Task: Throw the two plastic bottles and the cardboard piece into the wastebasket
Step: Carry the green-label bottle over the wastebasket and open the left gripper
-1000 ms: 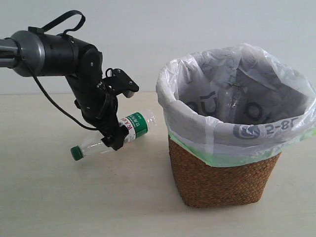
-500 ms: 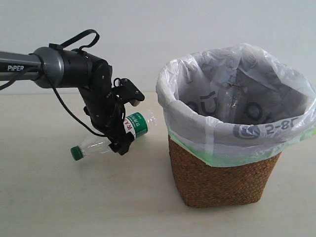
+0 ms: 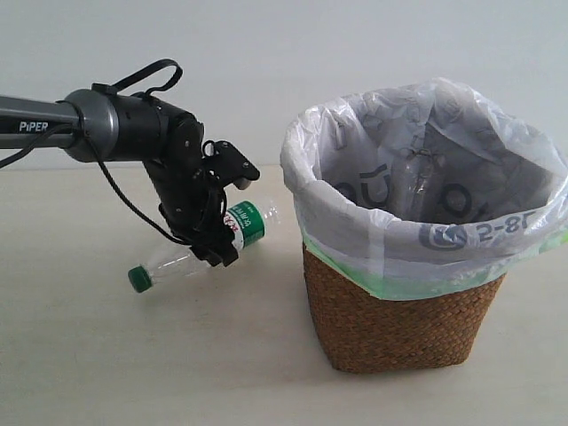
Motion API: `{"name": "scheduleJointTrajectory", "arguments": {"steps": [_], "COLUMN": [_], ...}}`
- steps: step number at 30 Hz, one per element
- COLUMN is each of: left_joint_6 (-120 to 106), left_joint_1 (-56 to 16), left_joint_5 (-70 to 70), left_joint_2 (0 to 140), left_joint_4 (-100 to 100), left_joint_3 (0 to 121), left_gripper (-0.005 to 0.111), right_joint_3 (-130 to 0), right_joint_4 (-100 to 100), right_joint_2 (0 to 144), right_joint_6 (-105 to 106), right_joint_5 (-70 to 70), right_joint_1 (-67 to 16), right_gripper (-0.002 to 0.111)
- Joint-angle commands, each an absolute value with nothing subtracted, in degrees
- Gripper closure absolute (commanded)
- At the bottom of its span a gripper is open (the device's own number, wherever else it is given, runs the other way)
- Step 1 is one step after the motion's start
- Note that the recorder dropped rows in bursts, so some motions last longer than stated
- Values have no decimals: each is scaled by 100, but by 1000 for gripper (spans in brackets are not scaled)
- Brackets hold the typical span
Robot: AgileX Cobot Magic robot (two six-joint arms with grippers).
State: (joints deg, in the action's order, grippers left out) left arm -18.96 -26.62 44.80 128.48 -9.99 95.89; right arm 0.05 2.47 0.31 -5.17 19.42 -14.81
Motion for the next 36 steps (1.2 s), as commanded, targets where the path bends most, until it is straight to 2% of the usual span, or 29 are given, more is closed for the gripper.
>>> {"name": "scheduleJointTrajectory", "arguments": {"steps": [1,4,9,15,21,28,36], "left_joint_6": [-1333,-1220,-1524,-1256,-1000,-732,-705], "left_joint_1": [-2552,-2258,-1771,-1161,-386,260,488], "left_joint_5": [5170,5384,5041,4895,4985,5095,5044], "left_joint_2": [12774,12419,11070,8622,7104,6368,6673], "left_joint_4": [-941,-267,933,1135,1175,1059,917], "left_joint_3": [9610,9426,8320,6429,5267,4583,4341], "left_gripper": [103,103,103,103,103,103,103], "right_joint_3": [0,0,0,0,0,0,0], "right_joint_4": [236,236,236,236,236,236,236], "right_joint_2": [0,0,0,0,0,0,0], "right_joint_6": [-524,-524,-524,-524,-524,-524,-524], "right_joint_5": [1905,1905,1905,1905,1905,1905,1905], "right_joint_1": [-1490,-1490,-1490,-1490,-1490,-1490,-1490], "right_gripper": [95,95,95,95,95,95,95]}}
